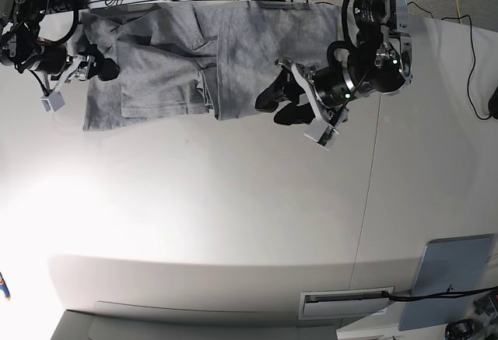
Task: Fold the T-shirt properly
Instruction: 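Grasp the strip's end with the right gripper and the middle with the left, then fold the strip's end over toward the left gripper with the right gripper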
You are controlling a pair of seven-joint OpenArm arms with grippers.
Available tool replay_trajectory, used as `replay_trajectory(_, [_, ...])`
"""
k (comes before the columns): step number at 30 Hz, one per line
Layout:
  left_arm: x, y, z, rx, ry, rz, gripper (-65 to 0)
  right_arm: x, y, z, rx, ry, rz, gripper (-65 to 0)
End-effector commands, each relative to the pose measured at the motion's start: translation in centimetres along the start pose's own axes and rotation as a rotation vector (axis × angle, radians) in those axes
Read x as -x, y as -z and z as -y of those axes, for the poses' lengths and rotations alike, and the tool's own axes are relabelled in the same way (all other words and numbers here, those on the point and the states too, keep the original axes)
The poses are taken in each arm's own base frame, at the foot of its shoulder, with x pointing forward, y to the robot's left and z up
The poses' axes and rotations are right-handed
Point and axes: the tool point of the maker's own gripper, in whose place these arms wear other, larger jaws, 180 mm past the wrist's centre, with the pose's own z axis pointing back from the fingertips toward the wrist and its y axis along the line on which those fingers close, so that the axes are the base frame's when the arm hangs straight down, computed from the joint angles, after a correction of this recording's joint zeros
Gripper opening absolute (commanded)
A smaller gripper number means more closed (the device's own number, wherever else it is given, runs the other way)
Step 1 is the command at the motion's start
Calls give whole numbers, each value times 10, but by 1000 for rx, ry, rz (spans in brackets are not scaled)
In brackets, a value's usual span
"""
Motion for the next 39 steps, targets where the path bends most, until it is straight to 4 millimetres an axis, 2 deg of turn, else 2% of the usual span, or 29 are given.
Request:
replay_trajectory(1, [-13,-2,5,20,17,46,-341,-9,-7,0,1,-24,18,-154])
replay_trajectory(7, [-13,-2,5,20,17,46,-341,-8,-7,4,19,-30,11,-155])
replay_trajectory(12, [-7,-2,6,18,8,34,-341,-10,-20,48,258,-48,5,-155])
replay_trajectory(15, [-1,-3,10,33,19,25,-341,-15,-23,51,268,-48,24,-155])
replay_trajectory(19, [0,-3,10,36,22,24,-341,-11,-15,42,227,-32,25,-155])
replay_trajectory(23, [0,-3,10,35,22,23,-341,-3,-3,20,119,-20,22,-155])
replay_trajectory(29, [0,-3,10,35,22,23,-341,9,11,5,61,-22,-35,-155])
replay_trajectory(34, [0,-3,10,35,22,22,-341,24,30,-13,9,-60,-106,-155])
replay_trajectory(39, [3,-3,6,14,34,6,-341,23,44,-26,-29,-83,-92,-157])
